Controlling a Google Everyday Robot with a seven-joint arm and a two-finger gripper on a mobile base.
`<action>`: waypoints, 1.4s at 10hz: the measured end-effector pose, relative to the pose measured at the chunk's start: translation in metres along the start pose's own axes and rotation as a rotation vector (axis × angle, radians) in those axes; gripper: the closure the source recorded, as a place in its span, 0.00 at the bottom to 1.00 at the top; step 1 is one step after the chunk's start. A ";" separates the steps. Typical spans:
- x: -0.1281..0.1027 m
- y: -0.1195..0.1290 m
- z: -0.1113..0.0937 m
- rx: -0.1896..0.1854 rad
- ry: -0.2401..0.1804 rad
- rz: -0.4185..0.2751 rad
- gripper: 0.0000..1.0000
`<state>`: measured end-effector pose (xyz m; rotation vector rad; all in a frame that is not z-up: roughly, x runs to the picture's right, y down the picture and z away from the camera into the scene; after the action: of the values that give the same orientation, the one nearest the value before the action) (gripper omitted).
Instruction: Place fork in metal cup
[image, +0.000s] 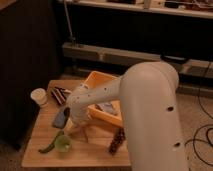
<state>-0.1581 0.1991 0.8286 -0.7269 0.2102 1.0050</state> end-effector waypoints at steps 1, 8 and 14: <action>0.002 -0.002 0.005 0.002 0.003 -0.001 0.38; 0.003 -0.005 0.009 0.015 -0.005 -0.010 1.00; 0.015 -0.028 -0.031 0.058 -0.035 0.069 1.00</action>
<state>-0.1219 0.1807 0.8105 -0.6522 0.2351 1.0724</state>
